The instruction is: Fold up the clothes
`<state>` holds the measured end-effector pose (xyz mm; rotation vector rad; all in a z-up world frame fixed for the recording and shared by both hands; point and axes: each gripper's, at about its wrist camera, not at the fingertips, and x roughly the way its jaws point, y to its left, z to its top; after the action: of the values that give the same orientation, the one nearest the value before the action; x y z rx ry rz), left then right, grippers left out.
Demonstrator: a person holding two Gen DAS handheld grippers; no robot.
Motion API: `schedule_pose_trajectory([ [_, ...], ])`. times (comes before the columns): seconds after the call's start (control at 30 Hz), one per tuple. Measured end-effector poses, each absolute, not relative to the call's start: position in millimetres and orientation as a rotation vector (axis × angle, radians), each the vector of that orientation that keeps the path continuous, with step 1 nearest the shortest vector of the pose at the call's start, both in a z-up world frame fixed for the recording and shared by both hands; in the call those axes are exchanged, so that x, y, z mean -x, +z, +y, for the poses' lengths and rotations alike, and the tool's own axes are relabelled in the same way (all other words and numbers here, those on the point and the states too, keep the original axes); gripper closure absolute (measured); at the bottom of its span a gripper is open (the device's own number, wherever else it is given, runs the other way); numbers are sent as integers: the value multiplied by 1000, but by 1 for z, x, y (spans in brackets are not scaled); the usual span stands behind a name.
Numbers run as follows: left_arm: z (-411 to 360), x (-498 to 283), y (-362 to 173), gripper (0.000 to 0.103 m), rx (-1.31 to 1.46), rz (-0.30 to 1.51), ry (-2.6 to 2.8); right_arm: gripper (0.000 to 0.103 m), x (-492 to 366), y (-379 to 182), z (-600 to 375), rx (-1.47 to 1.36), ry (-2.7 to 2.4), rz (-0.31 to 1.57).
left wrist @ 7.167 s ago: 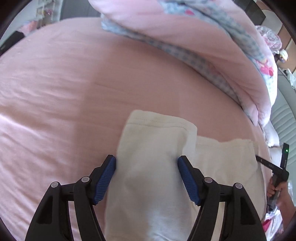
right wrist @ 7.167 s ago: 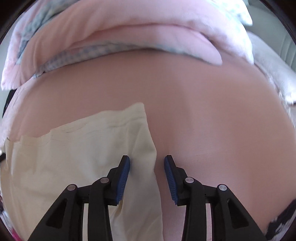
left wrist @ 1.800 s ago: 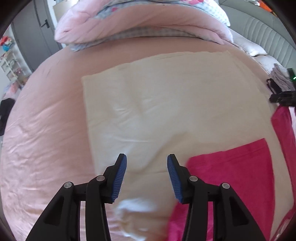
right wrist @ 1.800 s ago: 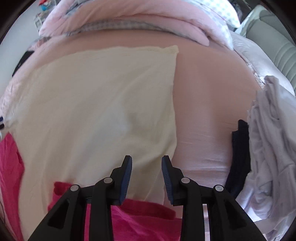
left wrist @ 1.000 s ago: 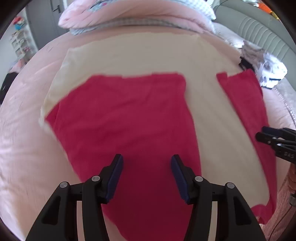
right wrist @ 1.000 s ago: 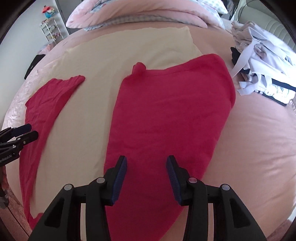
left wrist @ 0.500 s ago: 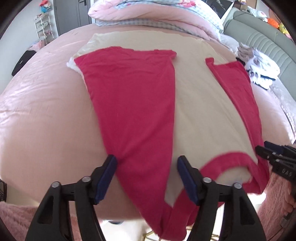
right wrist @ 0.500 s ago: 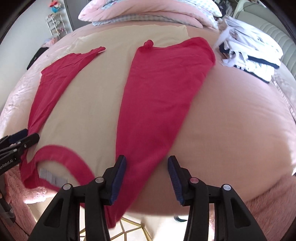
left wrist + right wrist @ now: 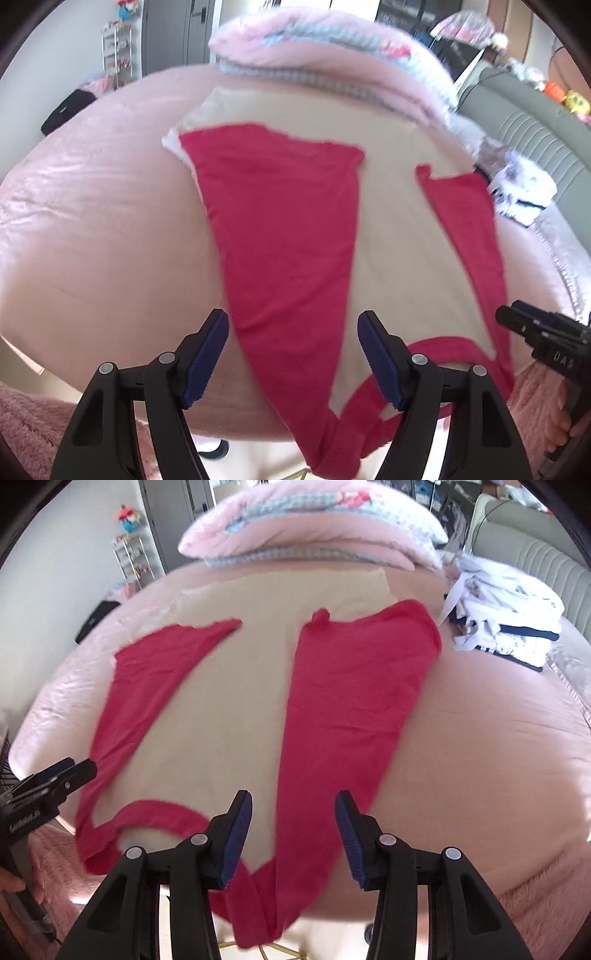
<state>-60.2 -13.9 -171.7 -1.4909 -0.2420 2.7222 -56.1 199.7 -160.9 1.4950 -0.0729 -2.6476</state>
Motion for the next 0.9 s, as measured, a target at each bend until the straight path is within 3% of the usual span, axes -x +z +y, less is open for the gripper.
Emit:
schedule_pose_trajectory([
  [0.1, -14, 52, -183, 32, 1566, -252, 2718, 57, 60, -177, 201, -1623, -2602, -58],
  [0.33, -6, 41, -181, 32, 1597, -205, 2718, 54, 15, -182, 214, -1612, -2567, -13],
  [0.47, -20, 37, -177, 32, 1660, -481, 2660, 54, 2, -183, 219, -1710, -2520, 30],
  [0.6, -28, 30, -185, 32, 1721, -789, 2492, 54, -8, -179, 245, -1676, -2447, -349],
  [0.63, -26, 28, -188, 32, 1732, -772, 2492, 54, -9, -177, 251, -1642, -2435, -432],
  [0.7, -24, 25, -201, 32, 1773, -774, 2454, 54, -7, -179, 256, -1645, -2426, -490],
  [0.83, -31, 24, -218, 32, 1757, -952, 2347, 54, -2, -190, 250, -1649, -2309, -598],
  [0.87, -31, 25, -216, 36, 1726, -957, 2352, 54, -1, -191, 245, -1631, -2290, -604],
  [0.9, -31, 26, -214, 53, 1692, -964, 2354, 54, 1, -191, 240, -1620, -2293, -582],
])
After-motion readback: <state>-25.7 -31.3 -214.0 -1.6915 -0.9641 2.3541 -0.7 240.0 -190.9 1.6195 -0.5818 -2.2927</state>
